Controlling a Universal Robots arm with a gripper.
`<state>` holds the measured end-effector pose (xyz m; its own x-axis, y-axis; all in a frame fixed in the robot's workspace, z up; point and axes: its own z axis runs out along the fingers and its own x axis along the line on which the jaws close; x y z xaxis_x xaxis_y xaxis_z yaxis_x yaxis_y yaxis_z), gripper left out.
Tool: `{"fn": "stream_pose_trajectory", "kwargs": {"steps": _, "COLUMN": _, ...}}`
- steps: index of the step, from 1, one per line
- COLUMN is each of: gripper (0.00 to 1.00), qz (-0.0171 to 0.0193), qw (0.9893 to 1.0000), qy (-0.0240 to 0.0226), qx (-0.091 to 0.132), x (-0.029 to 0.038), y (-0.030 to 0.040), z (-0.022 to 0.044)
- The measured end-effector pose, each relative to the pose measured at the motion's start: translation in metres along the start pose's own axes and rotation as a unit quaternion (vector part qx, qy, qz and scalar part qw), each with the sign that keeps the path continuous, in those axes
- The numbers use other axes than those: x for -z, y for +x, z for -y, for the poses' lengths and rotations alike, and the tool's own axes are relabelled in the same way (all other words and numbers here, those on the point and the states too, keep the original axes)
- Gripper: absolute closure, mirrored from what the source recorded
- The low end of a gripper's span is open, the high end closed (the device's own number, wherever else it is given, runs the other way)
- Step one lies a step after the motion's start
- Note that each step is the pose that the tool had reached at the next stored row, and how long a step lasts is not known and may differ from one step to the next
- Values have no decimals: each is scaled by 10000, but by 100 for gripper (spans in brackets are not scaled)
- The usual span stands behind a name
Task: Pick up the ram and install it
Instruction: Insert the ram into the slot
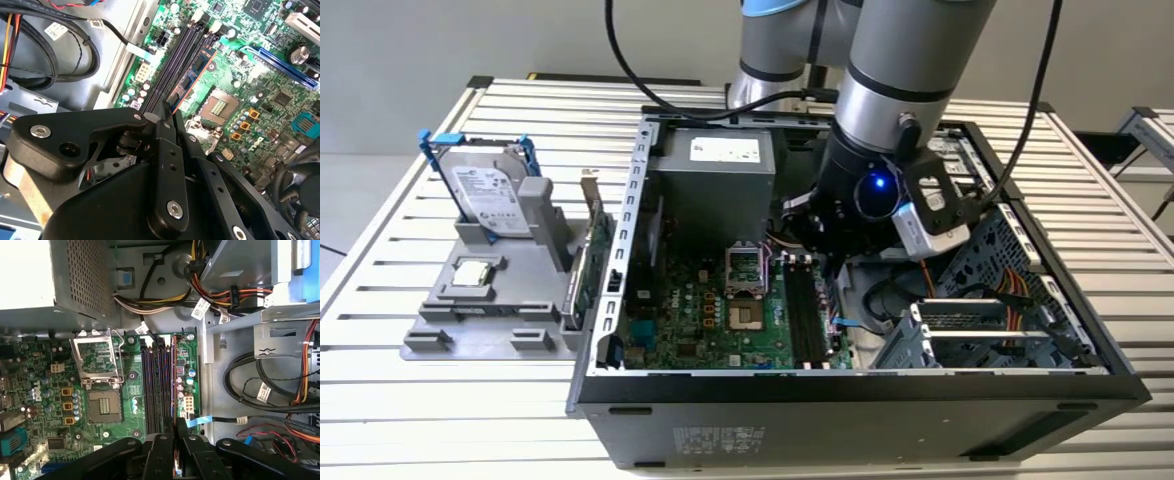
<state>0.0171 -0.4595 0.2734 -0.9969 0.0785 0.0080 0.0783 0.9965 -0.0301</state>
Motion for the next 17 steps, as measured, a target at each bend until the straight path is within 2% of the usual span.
{"fn": "stream_pose_trajectory", "kwargs": {"steps": 17, "gripper": 100, "qz": 1, "qw": 10000, "qy": 12, "qx": 0, "x": -63, "y": 0, "z": -2}}
